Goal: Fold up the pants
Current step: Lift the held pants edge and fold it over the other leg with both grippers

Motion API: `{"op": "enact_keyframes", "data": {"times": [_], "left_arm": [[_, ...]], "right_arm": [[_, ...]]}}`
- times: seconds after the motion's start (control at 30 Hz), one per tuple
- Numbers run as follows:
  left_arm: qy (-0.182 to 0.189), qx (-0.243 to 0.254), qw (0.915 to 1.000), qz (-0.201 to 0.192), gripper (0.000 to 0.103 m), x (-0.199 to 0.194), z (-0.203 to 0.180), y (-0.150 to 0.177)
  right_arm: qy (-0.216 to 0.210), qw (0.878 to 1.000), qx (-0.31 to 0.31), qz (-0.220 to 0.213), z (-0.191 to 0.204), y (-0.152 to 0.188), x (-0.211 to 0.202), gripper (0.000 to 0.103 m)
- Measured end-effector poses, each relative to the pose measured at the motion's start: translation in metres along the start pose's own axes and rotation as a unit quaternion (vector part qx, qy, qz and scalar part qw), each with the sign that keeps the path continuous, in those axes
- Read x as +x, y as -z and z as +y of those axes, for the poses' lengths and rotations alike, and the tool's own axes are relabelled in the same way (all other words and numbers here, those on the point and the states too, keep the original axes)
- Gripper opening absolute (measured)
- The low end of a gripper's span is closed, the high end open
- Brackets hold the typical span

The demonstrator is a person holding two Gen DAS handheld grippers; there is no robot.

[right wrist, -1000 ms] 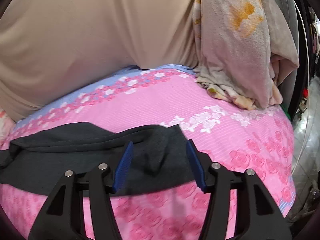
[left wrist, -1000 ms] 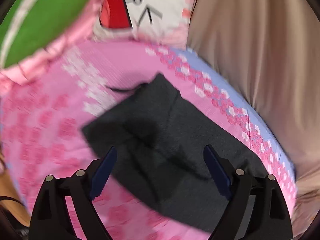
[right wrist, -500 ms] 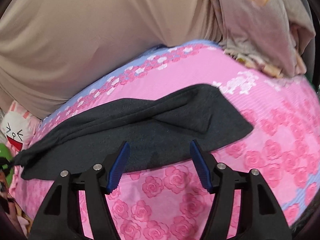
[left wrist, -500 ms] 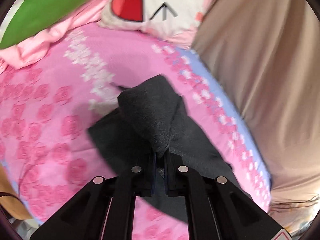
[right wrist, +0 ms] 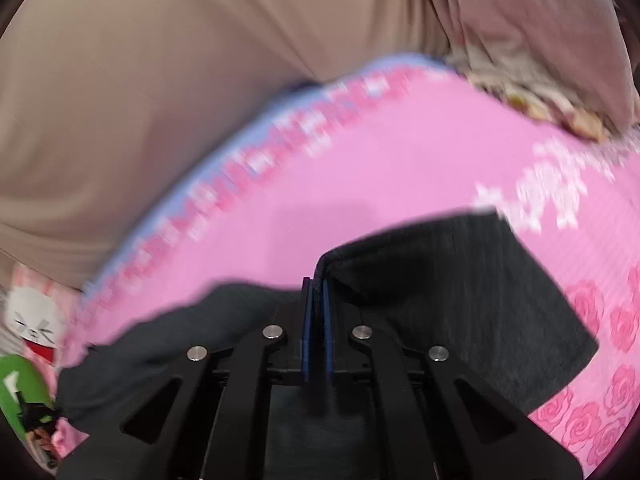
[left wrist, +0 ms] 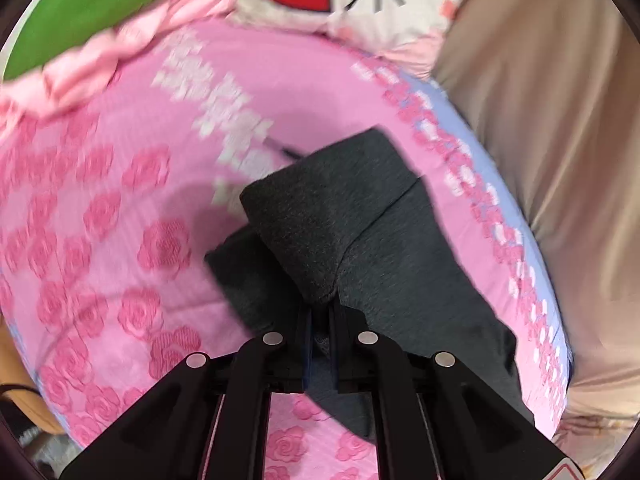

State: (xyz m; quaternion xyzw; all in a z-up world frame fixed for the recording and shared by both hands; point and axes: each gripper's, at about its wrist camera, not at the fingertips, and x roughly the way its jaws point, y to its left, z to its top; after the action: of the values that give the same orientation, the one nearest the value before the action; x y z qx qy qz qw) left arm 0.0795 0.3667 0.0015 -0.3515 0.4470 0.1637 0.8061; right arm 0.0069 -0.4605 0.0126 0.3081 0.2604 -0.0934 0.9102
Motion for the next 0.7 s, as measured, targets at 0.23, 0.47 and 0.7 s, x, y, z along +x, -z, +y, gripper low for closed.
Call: {"op": "enact_keyframes", "data": {"times": [0.23,0.47,0.7], "left_arm": [[-0.066,0.071,0.9953,-0.009,0.007,0.001,-0.013,0.007],[-0.052,0.046,0.9975,0.012,0.019,0.013,0.007,0.012],[-0.025,0.032,0.9992,-0.005,0.05,-0.002,0.008,0.012]], "right_arm": [[0.062,0.998,-0.021,0.011,-0.046,0.013,-0.053,0.003],[0.066,0.995,0.053,0.044,-0.102,0.057,-0.057,0.009],[0.019,0.997,0.03,0.066,-0.06,0.065,-0.04,0.052]]}}
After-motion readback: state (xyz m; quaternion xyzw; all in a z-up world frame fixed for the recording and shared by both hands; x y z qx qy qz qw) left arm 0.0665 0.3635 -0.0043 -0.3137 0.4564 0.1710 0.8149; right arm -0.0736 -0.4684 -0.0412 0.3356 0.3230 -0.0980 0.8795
